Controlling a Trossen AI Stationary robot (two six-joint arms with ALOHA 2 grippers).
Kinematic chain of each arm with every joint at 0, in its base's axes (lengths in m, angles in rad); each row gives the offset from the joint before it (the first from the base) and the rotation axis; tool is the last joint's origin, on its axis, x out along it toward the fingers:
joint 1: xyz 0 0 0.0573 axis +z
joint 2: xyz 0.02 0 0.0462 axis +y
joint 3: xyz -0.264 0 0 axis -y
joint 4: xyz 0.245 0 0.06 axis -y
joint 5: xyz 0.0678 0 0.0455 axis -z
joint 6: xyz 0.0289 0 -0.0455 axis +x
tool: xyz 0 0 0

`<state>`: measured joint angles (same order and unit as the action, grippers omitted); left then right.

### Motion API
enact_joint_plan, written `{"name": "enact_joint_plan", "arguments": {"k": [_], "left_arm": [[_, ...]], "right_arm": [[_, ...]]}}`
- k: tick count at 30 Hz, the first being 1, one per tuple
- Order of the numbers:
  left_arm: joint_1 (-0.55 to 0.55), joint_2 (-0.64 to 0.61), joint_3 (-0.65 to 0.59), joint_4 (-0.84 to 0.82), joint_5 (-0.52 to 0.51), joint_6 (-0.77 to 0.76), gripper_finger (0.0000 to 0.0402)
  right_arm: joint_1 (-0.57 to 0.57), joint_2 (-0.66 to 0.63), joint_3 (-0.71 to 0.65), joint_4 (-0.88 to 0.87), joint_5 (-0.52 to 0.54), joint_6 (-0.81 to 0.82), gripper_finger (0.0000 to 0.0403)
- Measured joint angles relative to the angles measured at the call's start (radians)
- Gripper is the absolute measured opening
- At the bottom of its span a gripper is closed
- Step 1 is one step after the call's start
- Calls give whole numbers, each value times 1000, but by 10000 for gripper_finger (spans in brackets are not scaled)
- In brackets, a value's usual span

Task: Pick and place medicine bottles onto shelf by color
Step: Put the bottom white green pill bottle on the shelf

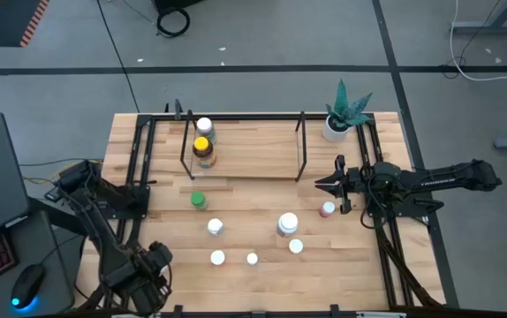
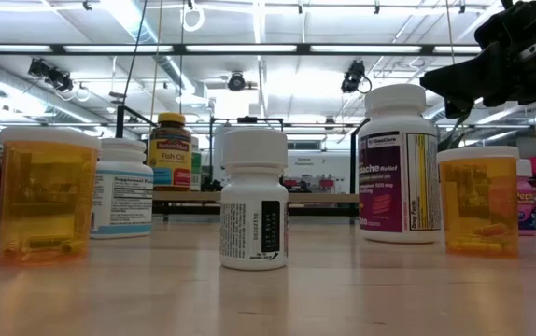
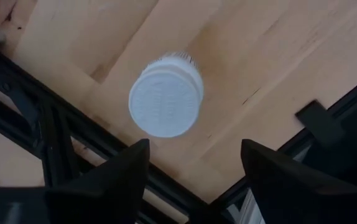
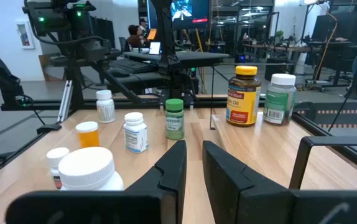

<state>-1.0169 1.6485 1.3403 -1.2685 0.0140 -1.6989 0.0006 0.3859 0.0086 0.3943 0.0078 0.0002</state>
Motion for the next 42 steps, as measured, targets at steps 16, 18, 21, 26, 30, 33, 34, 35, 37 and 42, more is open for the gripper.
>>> {"name": "enact_joint_plan", "arguments": {"k": [16, 18, 21, 26, 30, 33, 34, 35, 37, 42], "left_arm": [[-9, 2, 0, 2, -2, -63, 277], [-8, 2, 0, 2, -2, -64, 277], [-8, 2, 0, 2, 2, -66, 277], [-9, 2, 0, -1, 24, -96, 277], [-23, 2, -8, -18, 24, -110, 277], [-37, 1, -42, 2, 25, -136, 277], [-40, 2, -59, 23, 25, -146, 277], [-43, 2, -81, 55, 26, -151, 277], [-49, 2, -122, 119, 27, -150, 277], [-52, 2, -197, 189, 27, -144, 277]], "right_arm": [[0, 0, 0, 1, 0, 0, 62], [0, 0, 0, 1, 0, 0, 62], [0, 0, 0, 1, 0, 0, 62], [0, 0, 0, 1, 0, 0, 62], [0, 0, 0, 1, 0, 0, 62], [0, 0, 0, 1, 0, 0, 62], [0, 0, 0, 1, 0, 0, 62], [0, 0, 0, 1, 0, 0, 62], [0, 0, 0, 1, 0, 0, 62], [0, 0, 0, 1, 0, 0, 62]]}}
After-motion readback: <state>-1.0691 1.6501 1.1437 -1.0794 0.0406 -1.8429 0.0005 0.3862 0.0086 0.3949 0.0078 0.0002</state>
